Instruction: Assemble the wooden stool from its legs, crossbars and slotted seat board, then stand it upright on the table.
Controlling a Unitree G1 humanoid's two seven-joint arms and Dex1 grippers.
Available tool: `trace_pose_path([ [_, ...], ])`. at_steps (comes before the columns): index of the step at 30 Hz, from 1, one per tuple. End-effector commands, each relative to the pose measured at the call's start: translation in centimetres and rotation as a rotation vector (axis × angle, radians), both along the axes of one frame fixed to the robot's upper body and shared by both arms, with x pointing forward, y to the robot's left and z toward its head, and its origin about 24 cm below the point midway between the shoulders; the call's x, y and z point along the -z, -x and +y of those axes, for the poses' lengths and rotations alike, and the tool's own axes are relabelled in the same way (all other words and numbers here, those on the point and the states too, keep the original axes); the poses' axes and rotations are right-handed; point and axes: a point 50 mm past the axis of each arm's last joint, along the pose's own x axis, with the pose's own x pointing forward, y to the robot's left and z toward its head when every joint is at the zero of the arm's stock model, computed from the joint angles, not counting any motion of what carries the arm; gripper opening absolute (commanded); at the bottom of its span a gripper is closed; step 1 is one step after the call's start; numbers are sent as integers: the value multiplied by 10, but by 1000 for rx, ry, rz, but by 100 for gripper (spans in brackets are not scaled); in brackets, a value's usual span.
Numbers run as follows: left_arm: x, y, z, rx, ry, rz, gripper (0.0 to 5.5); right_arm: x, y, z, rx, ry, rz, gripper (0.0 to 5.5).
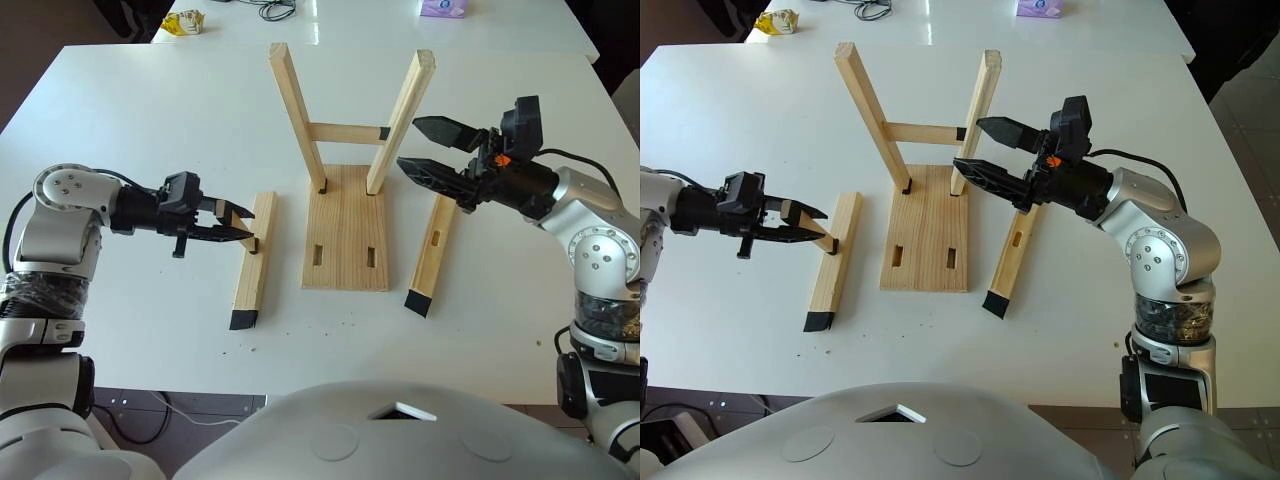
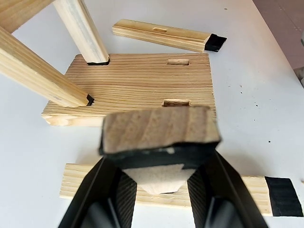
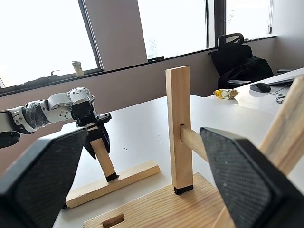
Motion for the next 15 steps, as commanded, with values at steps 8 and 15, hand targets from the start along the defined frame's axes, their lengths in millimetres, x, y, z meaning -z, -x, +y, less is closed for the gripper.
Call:
trace_pose_path([
  [8, 4, -5, -3, 70, -82, 57, 131, 3, 8, 5, -25, -12, 32, 436],
  [15, 8, -3, -5, 86, -74, 72, 131, 3, 9, 6, -27, -15, 38, 436],
])
